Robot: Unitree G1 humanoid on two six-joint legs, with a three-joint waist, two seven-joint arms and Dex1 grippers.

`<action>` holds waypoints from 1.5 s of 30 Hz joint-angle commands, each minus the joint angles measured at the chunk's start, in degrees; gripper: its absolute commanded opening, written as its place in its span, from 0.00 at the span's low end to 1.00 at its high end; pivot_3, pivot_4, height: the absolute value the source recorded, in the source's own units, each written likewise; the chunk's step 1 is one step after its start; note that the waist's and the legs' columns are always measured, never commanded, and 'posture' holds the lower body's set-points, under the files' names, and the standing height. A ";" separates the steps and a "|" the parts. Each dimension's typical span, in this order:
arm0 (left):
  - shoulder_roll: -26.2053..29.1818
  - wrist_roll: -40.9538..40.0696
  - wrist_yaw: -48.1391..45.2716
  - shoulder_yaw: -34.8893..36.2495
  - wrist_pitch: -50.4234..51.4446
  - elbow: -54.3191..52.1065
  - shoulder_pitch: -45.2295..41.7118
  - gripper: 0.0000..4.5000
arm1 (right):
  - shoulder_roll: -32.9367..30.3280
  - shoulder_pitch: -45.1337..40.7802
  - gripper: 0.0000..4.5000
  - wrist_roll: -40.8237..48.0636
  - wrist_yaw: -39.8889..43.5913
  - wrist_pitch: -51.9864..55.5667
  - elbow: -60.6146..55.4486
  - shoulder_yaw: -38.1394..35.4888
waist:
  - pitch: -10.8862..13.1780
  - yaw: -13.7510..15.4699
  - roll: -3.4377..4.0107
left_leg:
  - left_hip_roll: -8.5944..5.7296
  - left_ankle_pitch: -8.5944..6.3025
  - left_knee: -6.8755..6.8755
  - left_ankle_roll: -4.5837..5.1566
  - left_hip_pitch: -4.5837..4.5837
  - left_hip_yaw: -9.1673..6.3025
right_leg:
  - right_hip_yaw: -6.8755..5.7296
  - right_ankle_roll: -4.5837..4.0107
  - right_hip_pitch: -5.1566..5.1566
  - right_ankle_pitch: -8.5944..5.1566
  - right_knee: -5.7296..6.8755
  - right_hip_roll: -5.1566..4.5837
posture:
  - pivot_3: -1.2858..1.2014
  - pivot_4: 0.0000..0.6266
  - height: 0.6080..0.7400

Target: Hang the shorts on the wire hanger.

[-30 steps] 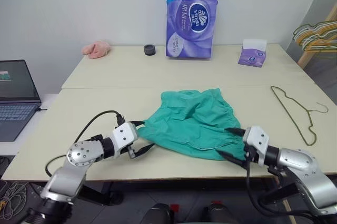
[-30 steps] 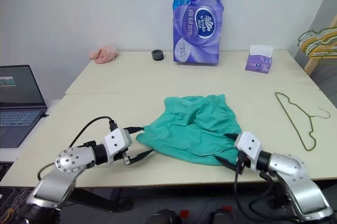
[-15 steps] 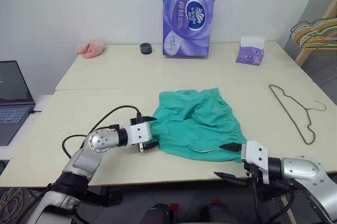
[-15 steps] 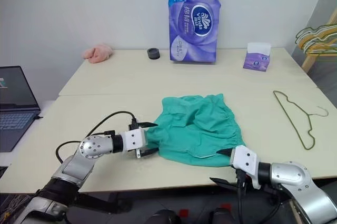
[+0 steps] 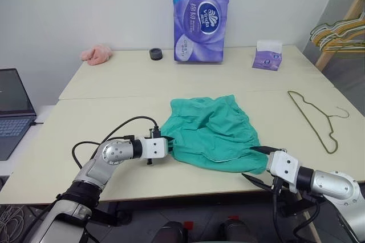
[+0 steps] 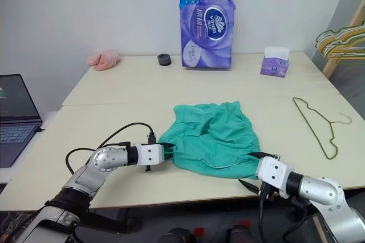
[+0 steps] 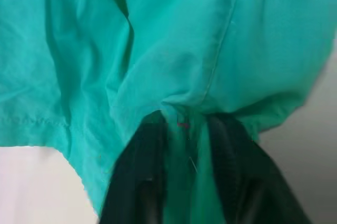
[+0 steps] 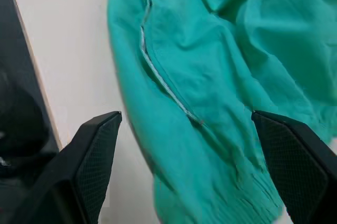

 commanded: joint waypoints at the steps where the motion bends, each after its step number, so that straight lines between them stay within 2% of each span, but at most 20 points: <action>1: -0.59 -2.94 -1.13 1.32 2.43 -2.60 -0.57 0.05 | -1.60 -1.47 0.94 -6.45 0.32 -7.38 3.20 3.13 | 0.01 -0.14 -0.02 | 0.00 0.00 0.00 0.00 -0.02 0.00 | 0.01 -0.01 -0.02 0.00 -0.02 0.01 | 0.45 0.09 1.00; 2: -0.67 -3.55 -1.40 1.51 2.94 -3.08 -0.48 0.00 | -1.87 -2.21 0.94 -7.81 0.29 -8.64 4.43 4.06 | 0.01 -0.19 -0.03 | 0.00 -0.01 -0.01 0.00 -0.03 0.01 | 0.01 -0.02 -0.03 -0.01 -0.03 0.01 | 0.45 0.09 1.00; 6: -0.61 -6.37 -2.90 2.22 5.62 -5.73 0.25 0.00 | -0.80 -7.21 0.94 -12.47 -0.80 -9.33 8.83 7.18 | 0.02 -0.37 -0.03 | -0.01 -0.01 -0.01 0.00 -0.04 0.04 | 0.08 -0.04 -0.05 -0.01 -0.02 0.01 | 0.45 0.08 1.00; 9: -0.07 -8.21 -4.08 2.77 7.88 -8.01 0.70 0.00 | 0.11 -11.17 0.81 -14.80 -0.77 -6.10 11.82 8.70 | 0.02 -0.47 -0.03 | 0.00 -0.01 -0.01 0.01 -0.01 0.03 | 0.07 -0.04 -0.03 -0.01 0.00 0.01 | 0.46 0.08 1.00; 16: 2.70 -10.04 -6.87 3.56 11.34 -11.25 2.33 0.00 | -0.58 -13.43 0.26 -12.90 1.91 -5.11 12.13 8.50 | 0.02 -0.77 -0.03 | 0.01 -0.01 0.00 0.01 -0.02 0.02 | 0.08 -0.09 -0.05 -0.01 0.01 0.04 | 0.46 0.08 1.00; 19: 5.73 -13.10 -12.05 3.52 15.15 -15.10 4.99 0.00 | -2.23 -14.34 0.02 -9.33 6.06 -5.29 10.86 7.59 | 0.03 -0.83 -0.02 | -0.01 -0.01 -0.01 0.01 -0.04 0.03 | 0.11 -0.18 -0.06 0.05 -0.02 0.03 | 0.46 0.08 1.00; 23: 12.04 -18.34 -20.17 4.09 23.44 -22.97 8.97 0.00 | -6.99 -17.15 0.01 -1.67 14.27 -2.70 8.89 4.60 | 0.13 -1.60 0.10 | -0.01 -0.04 -0.02 0.05 -0.06 0.04 | 0.12 -0.21 -0.08 0.04 -0.03 0.02 | 0.46 0.08 1.00; 25: 16.03 -22.63 -24.77 4.61 31.27 -27.80 10.48 0.00 | -9.65 -19.27 0.01 2.51 18.26 0.26 8.06 3.10 | 0.21 -1.64 0.12 | 0.01 -0.05 -0.02 0.06 -0.06 0.04 | 0.11 -0.19 -0.09 0.01 -0.02 0.02 | 0.47 0.08 1.00; 27: 19.43 -28.68 -29.10 5.50 40.05 -32.28 10.90 0.00 | -11.89 -24.56 0.01 5.92 22.79 3.49 9.05 2.82 | 0.26 -1.68 0.15 | 0.06 -0.05 -0.02 0.06 -0.06 0.04 | 0.09 -0.14 -0.09 -0.04 0.01 0.04 | 0.47 0.08 1.00; 28: 19.33 -30.52 -29.46 5.82 42.97 -32.73 9.72 0.00 | -11.97 -28.24 0.01 6.51 24.48 4.40 10.78 3.58 | 0.36 -1.76 0.25 | 0.08 -0.05 -0.02 0.06 -0.03 0.04 | 0.08 -0.17 -0.08 -0.06 0.04 0.05 | 0.47 0.08 1.00; 31: 13.84 -29.23 -25.62 5.15 44.84 -25.83 1.75 0.00 | -7.10 -40.67 0.01 2.82 25.22 2.62 22.25 8.36 | 0.42 -1.62 0.34 | 0.08 -0.03 0.02 0.08 0.03 0.08 | 0.07 -0.13 -0.02 -0.01 0.06 0.05 | 0.47 0.06 1.00; 33: 8.58 -23.91 -22.47 3.41 41.49 -12.01 -9.28 0.00 | -0.04 -55.60 0.01 -5.41 20.56 -5.50 42.52 13.09 | 0.40 -1.52 0.20 | 0.10 0.01 0.02 0.04 0.15 0.07 | -0.01 -0.17 0.08 0.10 0.08 0.08 | 0.47 0.05 1.00; 35: 4.93 -16.46 -18.22 1.06 33.99 5.41 -21.97 0.00 | 6.27 -70.61 0.01 -13.98 11.18 -14.02 63.23 17.08 | 0.50 -1.71 0.04 | 0.08 0.34 0.02 -0.12 0.25 0.10 | 0.00 -0.28 0.13 0.40 0.10 0.20 | 0.48 0.03 1.00; 36: 3.45 -11.89 -12.65 -0.16 29.15 15.98 -30.36 0.00 | 8.96 -78.31 0.01 -18.09 4.20 -16.99 72.58 18.90 | 0.48 -1.76 -0.02 | 0.06 0.60 -0.07 -0.18 0.02 0.08 | 0.04 -0.38 -0.07 0.62 0.04 0.46 | 0.48 0.02 1.00; 38: 1.61 -3.78 5.48 -1.72 21.63 35.92 -49.35 0.00 | 13.54 -93.53 0.01 -25.56 -13.19 -19.80 87.85 22.29 | 0.57 -1.97 -0.27 | 0.01 0.94 -0.03 -0.68 -0.29 0.11 | 0.19 -0.87 -0.62 0.94 0.23 0.50 | 0.48 0.01 1.00; 40: 1.96 0.70 18.31 -2.09 17.88 46.20 -61.78 0.00 | 15.37 -102.51 0.01 -29.92 -24.00 -22.09 95.23 24.24 | 0.39 -2.65 -0.73 | 0.07 1.24 0.01 -1.16 -1.71 0.23 | 0.51 -1.05 -2.23 1.28 0.48 0.28 | 0.48 0.00 1.00; 41: 2.16 2.05 21.46 -2.15 16.55 48.89 -64.99 0.00 | 15.76 -104.76 0.01 -31.13 -26.81 -23.11 97.26 24.73 | 0.24 -2.98 -0.96 | 0.10 1.25 0.03 -1.21 -2.31 0.28 | 0.59 -1.07 -3.03 1.27 0.63 0.28 | 0.48 0.00 1.00; 42: 2.80 3.34 24.72 -2.00 15.37 50.74 -68.97 0.00 | 15.94 -107.55 0.01 -32.39 -30.34 -23.99 98.61 25.03 | 0.11 -3.25 -0.97 | 0.09 1.28 -0.01 -1.28 -2.66 0.53 | 0.89 -1.09 -3.58 1.25 0.86 0.26 | 0.48 0.00 1.00; 44: 4.78 6.85 31.41 -2.50 12.38 52.45 -78.13 0.00 | 15.48 -113.78 0.01 -34.35 -38.17 -25.68 99.87 24.60 | -0.04 -4.05 -0.96 | 0.01 1.03 -0.15 -1.71 -2.70 0.71 | 1.52 -1.13 -3.84 1.07 0.97 0.26 | 0.48 0.00 1.00; 45: 5.92 9.44 34.39 -3.64 9.95 52.49 -82.50 0.00 | 14.85 -116.52 0.01 -34.75 -41.55 -26.94 99.90 23.91 | -0.03 -4.56 -0.97 | -0.06 0.87 -0.23 -1.63 -2.70 0.71 | 1.64 -1.10 -3.90 1.01 0.87 0.26 | 0.48 0.00 1.00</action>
